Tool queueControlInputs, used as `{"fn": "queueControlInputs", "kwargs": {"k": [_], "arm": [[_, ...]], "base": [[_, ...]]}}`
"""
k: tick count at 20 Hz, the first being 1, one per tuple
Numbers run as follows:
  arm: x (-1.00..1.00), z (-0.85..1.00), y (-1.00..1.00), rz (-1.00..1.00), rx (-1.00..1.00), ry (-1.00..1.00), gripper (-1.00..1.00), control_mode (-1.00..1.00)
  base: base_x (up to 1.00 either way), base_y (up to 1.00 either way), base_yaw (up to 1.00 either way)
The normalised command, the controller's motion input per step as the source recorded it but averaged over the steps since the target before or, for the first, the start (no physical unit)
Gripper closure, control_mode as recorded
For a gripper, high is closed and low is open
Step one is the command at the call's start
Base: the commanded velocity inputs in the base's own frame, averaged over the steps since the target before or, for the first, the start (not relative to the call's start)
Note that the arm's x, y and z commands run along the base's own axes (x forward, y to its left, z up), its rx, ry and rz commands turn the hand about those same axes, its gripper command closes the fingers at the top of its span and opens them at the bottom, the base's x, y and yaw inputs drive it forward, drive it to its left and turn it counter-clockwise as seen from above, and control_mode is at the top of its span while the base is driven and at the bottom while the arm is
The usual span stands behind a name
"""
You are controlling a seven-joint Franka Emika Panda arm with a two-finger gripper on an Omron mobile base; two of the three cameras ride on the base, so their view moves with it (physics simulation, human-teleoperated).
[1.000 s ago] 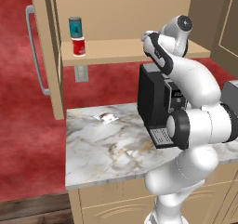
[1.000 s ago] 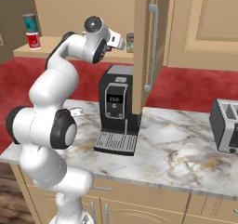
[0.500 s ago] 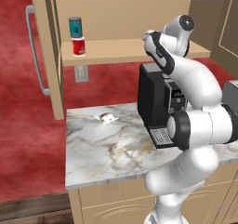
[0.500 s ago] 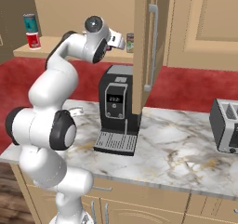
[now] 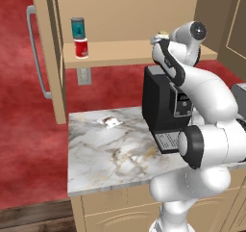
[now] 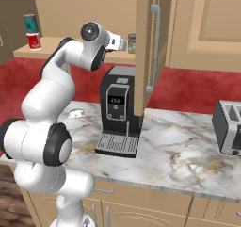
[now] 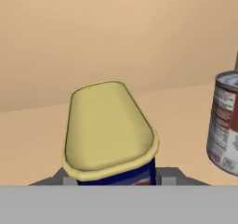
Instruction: Stack two cans on top of the other two cans in the cabinet.
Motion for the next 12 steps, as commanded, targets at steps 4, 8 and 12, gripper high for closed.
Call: {"fn": "queueControlInputs", "kwargs": {"k": [4,8,12], "arm": [[-0.09,0.35,-0.01,-0.08,-0.08,0.00,1.00,-1.00],[-0.04,0.45,-0.01,-0.10,-0.09,0.02,1.00,-1.00],[-0.09,0.36,-0.01,-0.11,-0.02,0.06,1.00,-1.00]], "base": [[0.00,0.00,0.00],[0.00,0.00,0.00],[0.00,0.00,0.00]]}}
